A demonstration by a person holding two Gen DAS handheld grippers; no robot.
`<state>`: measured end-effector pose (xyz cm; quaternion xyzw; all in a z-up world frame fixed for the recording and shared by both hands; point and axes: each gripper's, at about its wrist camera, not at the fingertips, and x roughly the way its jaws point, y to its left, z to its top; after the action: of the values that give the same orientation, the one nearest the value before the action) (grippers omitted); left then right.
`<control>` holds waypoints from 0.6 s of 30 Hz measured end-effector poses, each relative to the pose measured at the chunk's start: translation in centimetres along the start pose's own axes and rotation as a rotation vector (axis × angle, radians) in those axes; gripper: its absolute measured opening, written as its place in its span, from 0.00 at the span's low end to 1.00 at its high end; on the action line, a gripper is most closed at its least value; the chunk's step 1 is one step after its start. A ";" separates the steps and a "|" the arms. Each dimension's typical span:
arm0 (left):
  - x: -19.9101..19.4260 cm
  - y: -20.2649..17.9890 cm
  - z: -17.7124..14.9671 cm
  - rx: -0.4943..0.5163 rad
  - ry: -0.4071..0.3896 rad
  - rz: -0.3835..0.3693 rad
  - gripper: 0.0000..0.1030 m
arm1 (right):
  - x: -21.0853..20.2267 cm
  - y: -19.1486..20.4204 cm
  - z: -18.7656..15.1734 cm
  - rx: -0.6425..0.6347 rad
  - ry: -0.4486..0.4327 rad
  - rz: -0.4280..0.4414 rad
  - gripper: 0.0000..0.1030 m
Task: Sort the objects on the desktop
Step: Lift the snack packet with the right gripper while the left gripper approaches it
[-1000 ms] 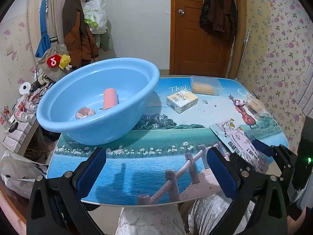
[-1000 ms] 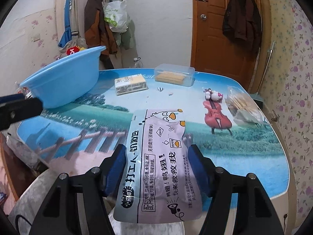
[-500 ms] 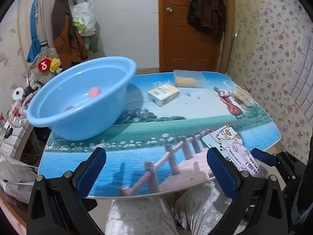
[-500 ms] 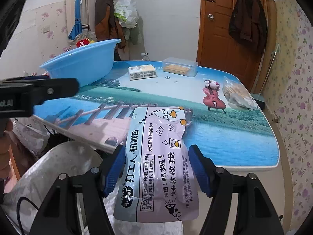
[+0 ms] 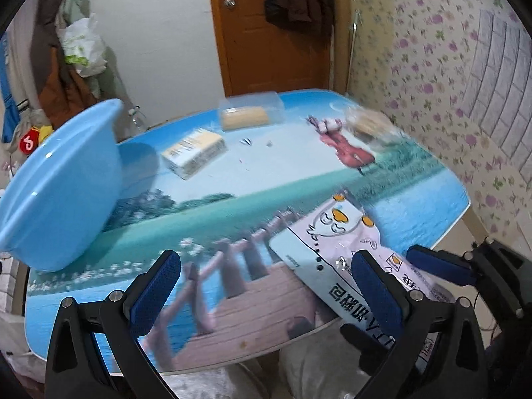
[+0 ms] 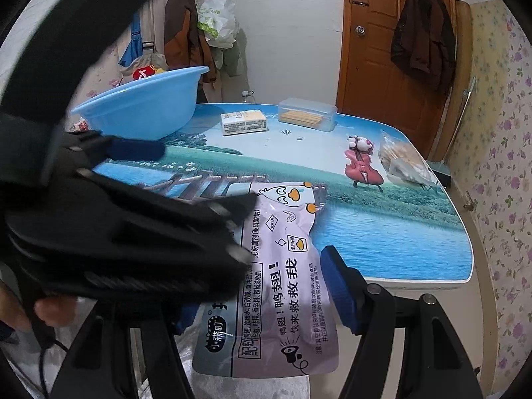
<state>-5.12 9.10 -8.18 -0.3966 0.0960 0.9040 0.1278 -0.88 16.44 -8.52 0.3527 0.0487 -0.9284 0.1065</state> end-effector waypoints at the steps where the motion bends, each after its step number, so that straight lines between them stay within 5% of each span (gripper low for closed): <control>1: 0.4 -0.3 -0.1 0.012 0.010 0.002 1.00 | 0.0 0.0 0.0 -0.004 -0.001 -0.001 0.67; 18: 1.0 0.1 -0.4 -0.027 0.014 -0.044 1.00 | -2.4 -3.6 -2.4 0.160 -0.008 0.097 0.67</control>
<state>-5.55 9.03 -9.15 -0.4065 0.0757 0.8995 0.1414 1.59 20.78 -8.71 0.3584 -0.0433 -0.9244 0.1228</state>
